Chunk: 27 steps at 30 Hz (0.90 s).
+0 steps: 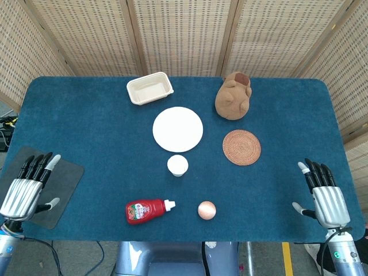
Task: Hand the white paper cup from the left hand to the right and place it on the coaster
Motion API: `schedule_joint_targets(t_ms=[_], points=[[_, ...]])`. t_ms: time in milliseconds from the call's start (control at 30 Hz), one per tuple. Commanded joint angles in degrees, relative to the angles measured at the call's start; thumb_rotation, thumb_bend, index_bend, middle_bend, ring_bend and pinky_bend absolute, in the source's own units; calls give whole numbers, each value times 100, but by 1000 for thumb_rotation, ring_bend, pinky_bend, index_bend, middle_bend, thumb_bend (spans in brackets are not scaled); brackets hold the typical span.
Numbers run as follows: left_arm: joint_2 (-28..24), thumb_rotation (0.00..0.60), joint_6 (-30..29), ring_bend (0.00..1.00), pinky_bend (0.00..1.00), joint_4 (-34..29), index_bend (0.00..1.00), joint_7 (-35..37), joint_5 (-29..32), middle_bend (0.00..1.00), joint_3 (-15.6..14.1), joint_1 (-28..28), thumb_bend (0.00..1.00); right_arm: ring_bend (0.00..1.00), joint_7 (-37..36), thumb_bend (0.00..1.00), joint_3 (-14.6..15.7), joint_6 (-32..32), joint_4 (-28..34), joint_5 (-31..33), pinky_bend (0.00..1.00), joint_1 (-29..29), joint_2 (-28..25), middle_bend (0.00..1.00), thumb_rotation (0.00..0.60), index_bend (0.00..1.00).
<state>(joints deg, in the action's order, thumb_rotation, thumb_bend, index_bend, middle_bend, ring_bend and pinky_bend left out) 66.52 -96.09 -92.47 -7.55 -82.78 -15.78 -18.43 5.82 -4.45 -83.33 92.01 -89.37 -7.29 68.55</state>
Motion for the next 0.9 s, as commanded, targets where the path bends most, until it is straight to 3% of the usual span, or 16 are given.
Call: schedule_joint_targets(t_ms=[33,333,467,667,900], points=[[181,600,-304,0,0,557,0,415,-387,0,-84,391,144,0,669,16,-187,416,597,-135,0,-448,-40,0,600,5],[179,600,-209,0,0,787,0,706,-706,0,137,596,143,0,1768,18,-786,1516,1563,253,0,-1546,360,0,600,42],[138,600,-142,0,0,817,0,835,-747,0,261,662,144,0,2393,18,-995,2093,1702,826,0,-2049,645,0,600,42],[104,600,-4,0,0,851,0,969,-844,0,383,725,142,0,3040,17,-1125,2666,1646,1675,0,-2687,1192,0,600,72],[72,600,193,0,0,875,0,1210,-1030,0,407,712,142,0,3459,17,-1299,3023,1163,2525,0,-3342,1846,0,600,158]])
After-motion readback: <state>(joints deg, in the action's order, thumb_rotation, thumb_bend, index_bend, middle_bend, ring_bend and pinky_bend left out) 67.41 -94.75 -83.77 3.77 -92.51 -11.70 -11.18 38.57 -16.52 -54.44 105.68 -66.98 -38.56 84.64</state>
